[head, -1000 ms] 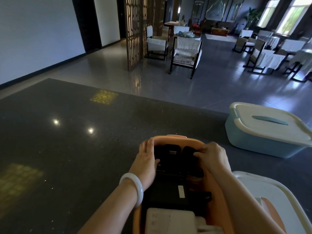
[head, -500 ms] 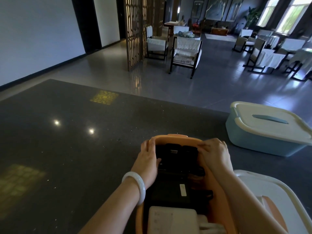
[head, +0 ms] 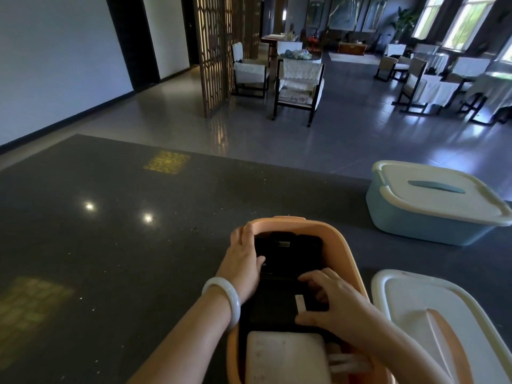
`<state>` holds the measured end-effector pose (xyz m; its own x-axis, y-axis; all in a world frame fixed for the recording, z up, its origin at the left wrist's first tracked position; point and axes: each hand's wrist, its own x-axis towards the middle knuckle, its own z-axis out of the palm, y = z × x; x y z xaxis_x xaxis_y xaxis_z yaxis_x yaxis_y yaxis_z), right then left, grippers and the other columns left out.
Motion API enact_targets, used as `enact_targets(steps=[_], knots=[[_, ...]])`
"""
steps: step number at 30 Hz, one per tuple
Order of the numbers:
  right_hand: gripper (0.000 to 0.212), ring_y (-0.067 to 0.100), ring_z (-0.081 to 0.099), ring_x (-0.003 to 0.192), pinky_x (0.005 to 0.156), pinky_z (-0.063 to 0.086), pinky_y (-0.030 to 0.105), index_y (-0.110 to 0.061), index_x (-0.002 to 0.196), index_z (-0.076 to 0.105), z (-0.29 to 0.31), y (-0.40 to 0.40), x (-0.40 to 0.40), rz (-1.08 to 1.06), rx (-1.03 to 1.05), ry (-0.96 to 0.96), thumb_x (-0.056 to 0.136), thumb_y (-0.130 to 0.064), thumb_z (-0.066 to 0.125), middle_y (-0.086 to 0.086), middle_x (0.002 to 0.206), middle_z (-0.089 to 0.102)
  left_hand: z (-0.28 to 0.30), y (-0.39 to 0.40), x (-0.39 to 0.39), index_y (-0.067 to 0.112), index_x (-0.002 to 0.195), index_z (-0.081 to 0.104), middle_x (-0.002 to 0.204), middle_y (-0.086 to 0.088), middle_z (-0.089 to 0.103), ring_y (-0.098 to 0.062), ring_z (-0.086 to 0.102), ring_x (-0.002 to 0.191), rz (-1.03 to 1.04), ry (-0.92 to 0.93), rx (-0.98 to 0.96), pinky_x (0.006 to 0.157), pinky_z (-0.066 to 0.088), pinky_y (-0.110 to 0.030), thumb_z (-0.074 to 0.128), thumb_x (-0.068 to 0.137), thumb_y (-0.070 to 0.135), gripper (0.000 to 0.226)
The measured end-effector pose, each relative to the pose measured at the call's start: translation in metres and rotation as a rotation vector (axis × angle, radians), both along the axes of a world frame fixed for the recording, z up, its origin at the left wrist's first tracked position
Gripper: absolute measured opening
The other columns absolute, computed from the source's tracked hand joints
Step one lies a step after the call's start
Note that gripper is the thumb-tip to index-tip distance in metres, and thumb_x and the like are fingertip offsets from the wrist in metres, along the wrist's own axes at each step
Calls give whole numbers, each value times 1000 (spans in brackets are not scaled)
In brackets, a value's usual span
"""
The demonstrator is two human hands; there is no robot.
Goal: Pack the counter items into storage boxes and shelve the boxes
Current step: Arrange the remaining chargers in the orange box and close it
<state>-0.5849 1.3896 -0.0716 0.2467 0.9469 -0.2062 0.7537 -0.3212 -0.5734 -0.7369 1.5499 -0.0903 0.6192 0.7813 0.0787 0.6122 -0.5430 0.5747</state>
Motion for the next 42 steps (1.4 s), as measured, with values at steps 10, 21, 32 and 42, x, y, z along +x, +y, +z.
enact_targets(steps=[10, 21, 32, 42], knots=[[55, -11, 53, 92, 74, 46, 8, -53, 107, 47, -10, -4, -8, -94, 143, 67, 65, -46, 82, -25, 104, 52, 3, -3, -1, 22, 153, 2, 150, -2, 13, -19, 54, 113, 10, 17, -2, 85, 47, -23, 48, 99, 28, 71], [30, 22, 50, 112, 89, 38, 24, -15, 119, 64, -16, 43, 10, -234, 103, -235, 90, -13, 56, 8, 123, 54, 7, -3, -1, 23, 152, 4, 149, -5, 16, -14, 54, 98, 7, 40, -7, 73, 45, -22, 47, 100, 26, 67], [25, 0, 54, 89, 73, 45, 14, -42, 93, 59, 15, 4, 0, -82, 125, -184, 79, -29, 74, -24, 98, 47, 10, -2, 2, 20, 152, 5, 152, -7, 13, -22, 53, 117, 5, 44, -39, 90, 49, -28, 50, 99, 24, 70], [27, 2, 52, 84, 68, 41, 18, -41, 89, 47, 13, -40, -21, 168, -274, -179, 77, -32, 69, -17, 97, 49, 6, -2, 1, 21, 152, 3, 151, -7, 14, -21, 56, 111, -5, 79, 20, 83, 51, -26, 50, 98, 29, 72]])
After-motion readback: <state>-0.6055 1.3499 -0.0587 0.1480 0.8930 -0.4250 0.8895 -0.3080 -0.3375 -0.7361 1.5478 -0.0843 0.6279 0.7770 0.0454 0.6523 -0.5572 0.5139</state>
